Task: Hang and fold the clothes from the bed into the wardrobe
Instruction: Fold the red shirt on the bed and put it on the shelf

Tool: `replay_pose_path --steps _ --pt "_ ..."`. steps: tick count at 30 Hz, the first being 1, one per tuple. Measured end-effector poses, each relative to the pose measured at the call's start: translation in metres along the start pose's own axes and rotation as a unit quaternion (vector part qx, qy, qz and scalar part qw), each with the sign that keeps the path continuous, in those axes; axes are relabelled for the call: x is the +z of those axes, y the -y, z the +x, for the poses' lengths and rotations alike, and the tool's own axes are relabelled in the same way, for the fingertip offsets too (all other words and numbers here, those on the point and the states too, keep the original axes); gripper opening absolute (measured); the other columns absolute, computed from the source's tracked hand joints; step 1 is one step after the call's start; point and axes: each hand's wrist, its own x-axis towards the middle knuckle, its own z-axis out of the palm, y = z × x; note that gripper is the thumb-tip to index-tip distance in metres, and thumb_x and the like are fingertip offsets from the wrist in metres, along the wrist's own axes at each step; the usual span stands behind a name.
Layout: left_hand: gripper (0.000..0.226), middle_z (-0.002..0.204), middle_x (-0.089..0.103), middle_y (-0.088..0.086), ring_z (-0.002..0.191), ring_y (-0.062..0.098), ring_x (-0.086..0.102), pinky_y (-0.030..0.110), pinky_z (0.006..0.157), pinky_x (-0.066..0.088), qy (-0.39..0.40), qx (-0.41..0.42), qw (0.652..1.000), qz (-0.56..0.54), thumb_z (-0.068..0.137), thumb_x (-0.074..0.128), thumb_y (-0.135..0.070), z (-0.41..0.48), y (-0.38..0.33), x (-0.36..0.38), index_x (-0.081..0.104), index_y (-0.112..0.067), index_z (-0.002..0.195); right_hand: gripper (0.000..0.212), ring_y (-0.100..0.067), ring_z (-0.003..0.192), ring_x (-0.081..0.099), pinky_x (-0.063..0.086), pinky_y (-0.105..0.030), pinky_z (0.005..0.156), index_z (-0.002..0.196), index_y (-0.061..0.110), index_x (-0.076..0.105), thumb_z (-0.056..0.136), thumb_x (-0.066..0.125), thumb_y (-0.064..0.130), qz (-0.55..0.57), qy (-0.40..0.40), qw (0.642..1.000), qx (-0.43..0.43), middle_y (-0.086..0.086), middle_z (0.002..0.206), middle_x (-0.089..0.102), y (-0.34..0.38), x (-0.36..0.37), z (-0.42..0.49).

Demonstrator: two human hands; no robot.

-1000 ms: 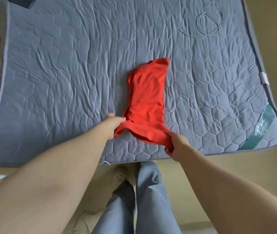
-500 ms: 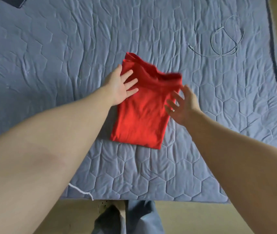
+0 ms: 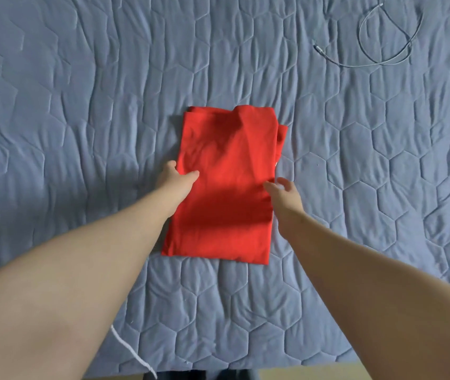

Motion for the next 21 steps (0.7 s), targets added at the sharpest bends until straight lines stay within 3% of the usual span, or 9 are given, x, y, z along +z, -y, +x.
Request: replay_pose_path --steps 3,5,7,9,12,14,16,18,21 --pt "0.074 0.141 0.043 0.006 0.122 0.022 0.047 0.029 0.093 0.036 0.012 -0.023 0.996 -0.090 0.086 0.062 -0.035 0.030 -0.009 0.005 0.024 -0.012 0.145 0.039 -0.016 0.087 0.054 0.045 -0.033 0.084 0.119 0.016 0.054 0.083 0.062 0.028 -0.020 -0.062 0.997 -0.046 0.001 0.096 0.057 0.012 0.014 0.032" --pt "0.071 0.136 0.047 0.009 0.119 0.022 0.049 0.030 0.097 0.039 -0.005 -0.028 0.989 -0.146 0.084 0.066 -0.033 0.049 -0.019 0.010 0.031 -0.009 0.142 0.031 -0.014 0.079 0.054 0.044 -0.028 0.074 0.108 0.020 0.057 0.081 0.064 0.033 -0.033 -0.068 0.995 -0.067 0.003 0.089 0.057 0.023 0.022 0.052" --pt "0.051 0.115 0.060 0.012 0.104 0.025 0.057 0.036 0.097 0.045 -0.018 -0.027 0.980 -0.197 0.084 0.068 -0.022 0.062 -0.028 0.012 0.050 -0.006 0.129 0.016 -0.010 0.063 0.049 0.039 -0.023 0.060 0.088 0.022 0.054 0.080 0.066 0.030 -0.034 -0.056 0.994 -0.086 0.006 0.074 0.052 0.032 0.027 0.066" --pt "0.016 0.081 0.065 0.008 0.075 0.022 0.060 0.039 0.085 0.051 0.000 -0.001 0.969 -0.248 0.082 0.068 -0.009 0.066 -0.032 0.010 0.065 -0.008 0.098 0.023 -0.010 0.054 0.041 0.036 -0.024 0.053 0.068 0.020 0.045 0.080 0.065 0.020 -0.017 -0.051 0.991 -0.119 0.005 0.062 0.044 0.037 0.026 0.073" --pt "0.011 0.059 0.068 -0.006 0.054 0.007 0.062 0.022 0.061 0.054 0.032 0.052 0.953 -0.295 0.083 0.065 -0.004 0.064 -0.032 0.004 0.066 -0.015 0.086 0.025 -0.011 0.055 0.033 0.030 -0.028 0.051 0.067 0.019 0.043 0.083 0.061 0.014 0.057 -0.056 0.985 -0.151 0.003 0.060 0.036 0.032 0.018 0.074" --pt "0.019 0.068 0.069 -0.008 0.058 0.002 0.063 0.015 0.057 0.052 0.045 0.073 0.956 -0.280 0.085 0.063 -0.003 0.059 -0.033 0.000 0.065 -0.010 0.103 0.027 -0.008 0.052 0.031 0.028 -0.025 0.050 0.066 0.021 0.042 0.086 0.058 0.013 0.082 -0.067 0.983 -0.151 0.004 0.059 0.034 0.026 0.008 0.071" --pt "0.041 0.093 0.066 -0.004 0.073 0.004 0.062 0.014 0.064 0.049 0.057 0.075 0.972 -0.216 0.087 0.061 -0.005 0.058 -0.034 0.002 0.052 -0.010 0.127 0.025 -0.002 0.045 0.031 0.027 -0.019 0.047 0.068 0.022 0.044 0.089 0.054 0.013 0.066 -0.073 0.984 -0.148 0.006 0.060 0.035 0.021 0.002 0.071" --pt "0.055 0.114 0.057 -0.001 0.089 0.012 0.057 0.024 0.072 0.047 0.070 0.043 0.986 -0.143 0.086 0.065 -0.017 0.058 -0.031 0.005 0.040 -0.012 0.135 0.006 -0.001 0.050 0.040 0.034 -0.015 0.045 0.094 0.023 0.052 0.090 0.055 0.018 0.041 -0.053 0.993 -0.096 0.005 0.071 0.046 0.019 0.004 0.071" --pt "0.066 0.120 0.056 0.004 0.101 0.021 0.059 0.035 0.082 0.051 0.099 -0.047 0.988 -0.108 0.075 0.075 -0.037 0.054 -0.012 0.011 0.042 -0.010 0.125 0.048 -0.015 0.080 0.059 0.053 -0.026 0.074 0.121 0.015 0.045 0.083 0.067 0.036 0.061 0.012 0.998 0.026 -0.002 0.101 0.058 0.004 0.013 0.069"
